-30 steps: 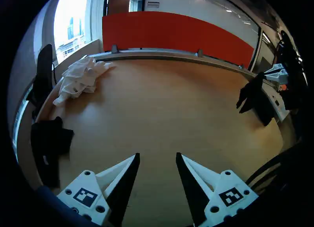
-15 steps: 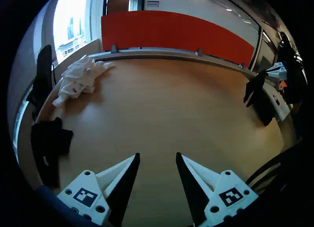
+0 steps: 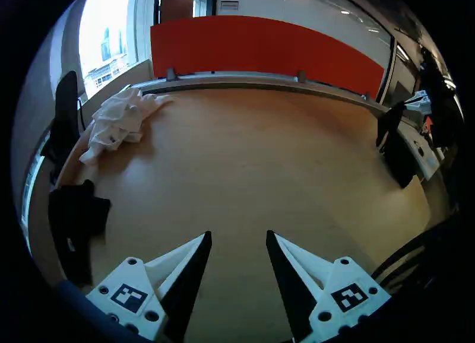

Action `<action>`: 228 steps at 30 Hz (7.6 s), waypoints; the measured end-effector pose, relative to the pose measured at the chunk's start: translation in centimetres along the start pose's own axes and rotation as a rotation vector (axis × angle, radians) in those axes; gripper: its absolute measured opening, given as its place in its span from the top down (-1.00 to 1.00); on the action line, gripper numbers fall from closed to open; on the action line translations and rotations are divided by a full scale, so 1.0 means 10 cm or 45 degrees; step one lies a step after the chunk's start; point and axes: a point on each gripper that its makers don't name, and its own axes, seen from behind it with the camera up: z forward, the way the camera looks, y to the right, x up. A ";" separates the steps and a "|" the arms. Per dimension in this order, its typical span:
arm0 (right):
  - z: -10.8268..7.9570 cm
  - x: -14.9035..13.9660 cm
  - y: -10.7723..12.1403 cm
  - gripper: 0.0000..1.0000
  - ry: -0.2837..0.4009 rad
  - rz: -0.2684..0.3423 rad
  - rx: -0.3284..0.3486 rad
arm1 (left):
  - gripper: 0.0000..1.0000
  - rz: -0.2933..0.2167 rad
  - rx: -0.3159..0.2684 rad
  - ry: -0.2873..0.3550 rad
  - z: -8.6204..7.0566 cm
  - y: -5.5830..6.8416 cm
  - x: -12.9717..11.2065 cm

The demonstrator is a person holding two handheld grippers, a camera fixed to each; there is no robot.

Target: Fold towel

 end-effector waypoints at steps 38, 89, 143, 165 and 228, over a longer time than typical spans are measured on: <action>-0.12 -0.42 1.15 0.92 -0.104 0.073 -0.150 | -0.34 0.039 0.002 -0.017 0.04 0.21 0.07; -0.77 -2.13 0.80 0.92 -0.372 0.274 -0.205 | -0.34 0.089 -0.042 -0.009 0.01 0.32 0.06; -0.34 -3.24 0.49 0.92 -0.599 0.551 -0.215 | -0.35 0.117 -0.008 -0.045 -0.02 0.27 0.01; -0.26 -3.33 0.50 0.90 -0.622 0.584 -0.255 | -0.33 0.121 0.003 -0.057 -0.05 0.25 -0.04; -0.50 -2.62 0.44 -1.00 -0.241 0.810 -0.396 | -0.34 0.084 -0.038 -0.002 -0.03 0.26 0.09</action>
